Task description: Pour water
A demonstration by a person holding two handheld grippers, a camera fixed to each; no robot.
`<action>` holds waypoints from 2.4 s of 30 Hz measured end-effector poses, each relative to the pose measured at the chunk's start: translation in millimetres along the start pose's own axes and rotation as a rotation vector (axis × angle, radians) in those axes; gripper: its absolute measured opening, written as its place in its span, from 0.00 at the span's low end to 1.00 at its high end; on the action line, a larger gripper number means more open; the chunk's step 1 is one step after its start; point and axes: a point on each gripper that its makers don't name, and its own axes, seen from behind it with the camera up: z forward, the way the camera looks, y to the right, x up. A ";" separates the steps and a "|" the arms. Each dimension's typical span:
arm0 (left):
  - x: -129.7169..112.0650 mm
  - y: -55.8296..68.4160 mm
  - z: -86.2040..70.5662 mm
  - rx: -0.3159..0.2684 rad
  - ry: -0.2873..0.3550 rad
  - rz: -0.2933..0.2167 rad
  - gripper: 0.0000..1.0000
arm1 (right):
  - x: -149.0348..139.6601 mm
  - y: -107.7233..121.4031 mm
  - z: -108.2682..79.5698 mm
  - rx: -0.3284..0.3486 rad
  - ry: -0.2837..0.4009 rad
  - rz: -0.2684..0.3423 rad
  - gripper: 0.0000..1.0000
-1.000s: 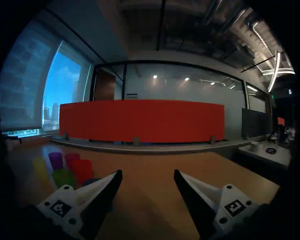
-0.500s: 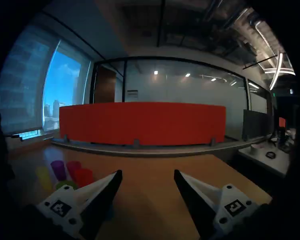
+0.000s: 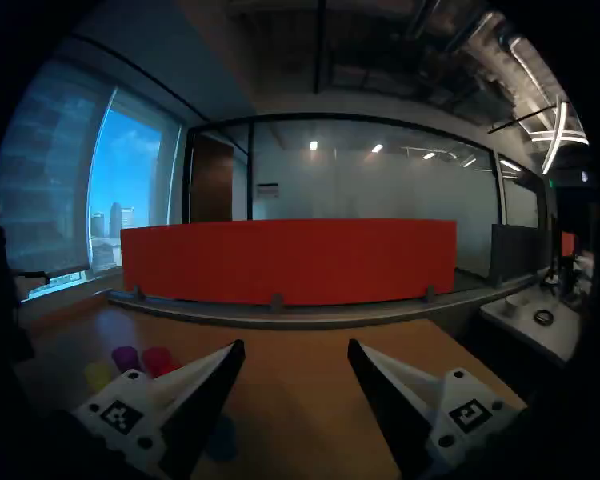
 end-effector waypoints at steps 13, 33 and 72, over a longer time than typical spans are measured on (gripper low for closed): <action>24.8 11.6 9.2 -0.072 -0.023 -0.030 0.97 | 31.8 -5.9 7.4 0.032 -0.003 0.016 1.00; 27.2 50.5 8.3 -0.281 -0.048 -0.035 0.97 | 39.5 -38.8 -0.2 0.226 -0.004 -0.018 1.00; 43.4 114.6 -9.8 -0.620 -0.040 -0.039 0.97 | 45.8 -93.8 -23.7 0.542 -0.033 -0.026 0.99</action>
